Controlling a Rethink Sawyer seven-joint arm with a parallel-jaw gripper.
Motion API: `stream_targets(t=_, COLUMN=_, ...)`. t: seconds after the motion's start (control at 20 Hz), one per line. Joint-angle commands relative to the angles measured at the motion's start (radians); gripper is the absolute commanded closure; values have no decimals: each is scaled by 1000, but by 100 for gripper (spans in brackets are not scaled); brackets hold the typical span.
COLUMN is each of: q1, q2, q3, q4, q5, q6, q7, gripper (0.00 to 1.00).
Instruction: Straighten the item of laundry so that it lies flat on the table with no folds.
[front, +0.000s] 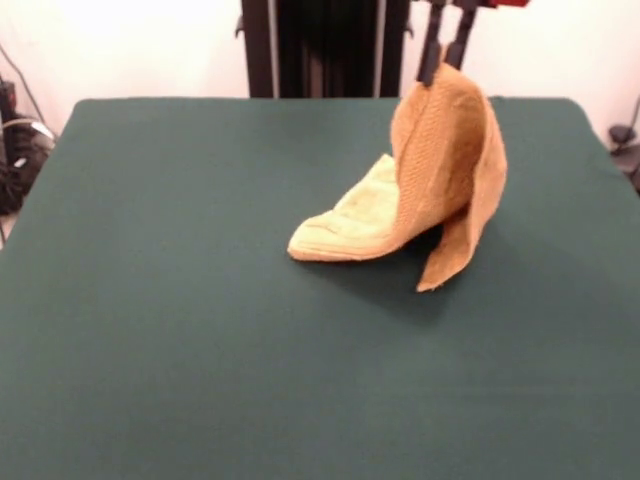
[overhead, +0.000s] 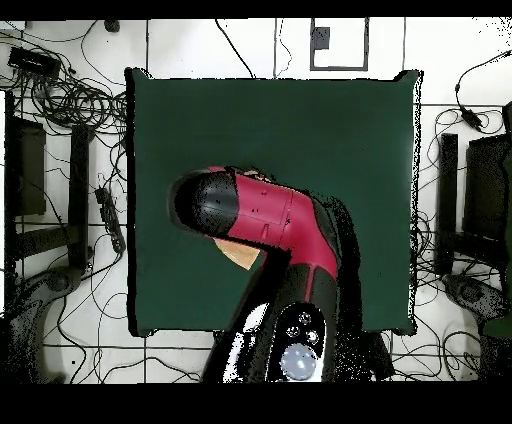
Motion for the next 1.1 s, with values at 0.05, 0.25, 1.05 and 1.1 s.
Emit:
stream_targets(t=0.05, q1=-41, q2=42, q3=145, q4=28, q5=-56, q6=0, q7=16, gripper=100)
stream_targets(t=0.25, q1=-202, q2=15, q3=268, q4=177, q5=-67, q6=-170, q7=-115, gripper=100)
stream_targets(t=1.05, q1=-629, q2=-5, q3=513, q4=302, q5=-383, q6=-284, q7=-180, gripper=100)
stream_targets(t=1.1, q1=-643, q2=-18, q3=519, q4=312, q5=-405, q6=-292, q7=-170, gripper=100)
